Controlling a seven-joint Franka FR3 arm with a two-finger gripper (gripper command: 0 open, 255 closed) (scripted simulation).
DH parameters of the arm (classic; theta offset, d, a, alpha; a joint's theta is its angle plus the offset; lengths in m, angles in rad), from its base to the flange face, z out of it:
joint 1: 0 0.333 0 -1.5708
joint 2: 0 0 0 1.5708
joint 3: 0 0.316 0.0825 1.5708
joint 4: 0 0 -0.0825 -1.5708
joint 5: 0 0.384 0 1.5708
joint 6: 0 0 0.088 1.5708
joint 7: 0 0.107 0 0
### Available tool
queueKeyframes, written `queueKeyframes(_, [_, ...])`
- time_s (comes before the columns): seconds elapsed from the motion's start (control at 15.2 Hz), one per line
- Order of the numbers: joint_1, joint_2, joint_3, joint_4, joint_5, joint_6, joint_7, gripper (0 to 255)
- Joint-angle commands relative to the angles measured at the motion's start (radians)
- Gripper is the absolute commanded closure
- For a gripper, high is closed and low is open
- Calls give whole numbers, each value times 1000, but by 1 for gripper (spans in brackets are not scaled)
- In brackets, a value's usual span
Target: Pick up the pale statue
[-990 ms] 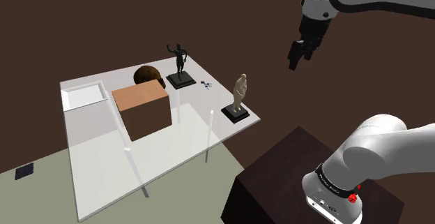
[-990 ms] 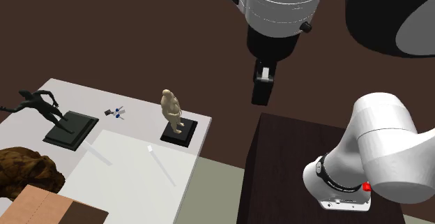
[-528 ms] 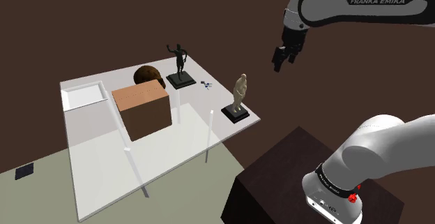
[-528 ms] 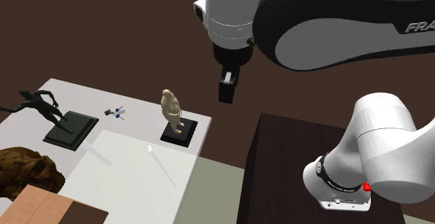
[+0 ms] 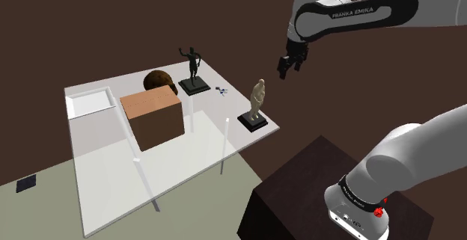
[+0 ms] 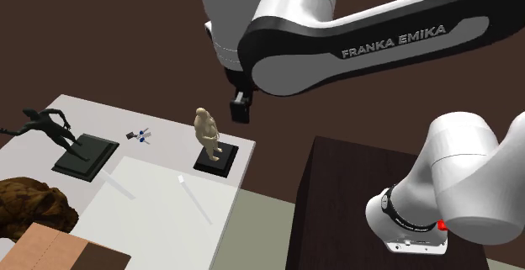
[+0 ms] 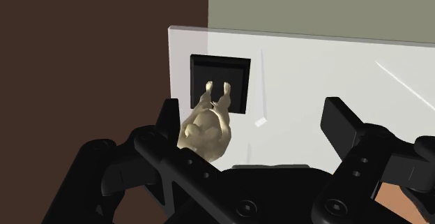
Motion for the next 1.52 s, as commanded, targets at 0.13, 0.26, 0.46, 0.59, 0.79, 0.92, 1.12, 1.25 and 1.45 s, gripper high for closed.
queueKeyframes(0.13, [-11, 153, -18, 70, -5, 93, -12, 0])
queueKeyframes(0.26, [-17, 226, -26, 109, -5, 132, -19, 0])
queueKeyframes(0.46, [-26, 338, -37, 176, -2, 183, -31, 0])
queueKeyframes(0.59, [-32, 413, -43, 228, 2, 211, -41, 0])
queueKeyframes(0.79, [-42, 526, -49, 315, 12, 243, -55, 0])
queueKeyframes(0.92, [-50, 602, -51, 381, 20, 258, -66, 0])
queueKeyframes(1.12, [-63, 719, -53, 490, 32, 271, -81, 0])
queueKeyframes(1.25, [-64, 732, -53, 492, 32, 282, -80, 0])
queueKeyframes(1.45, [-65, 753, -53, 481, 31, 315, -76, 0])
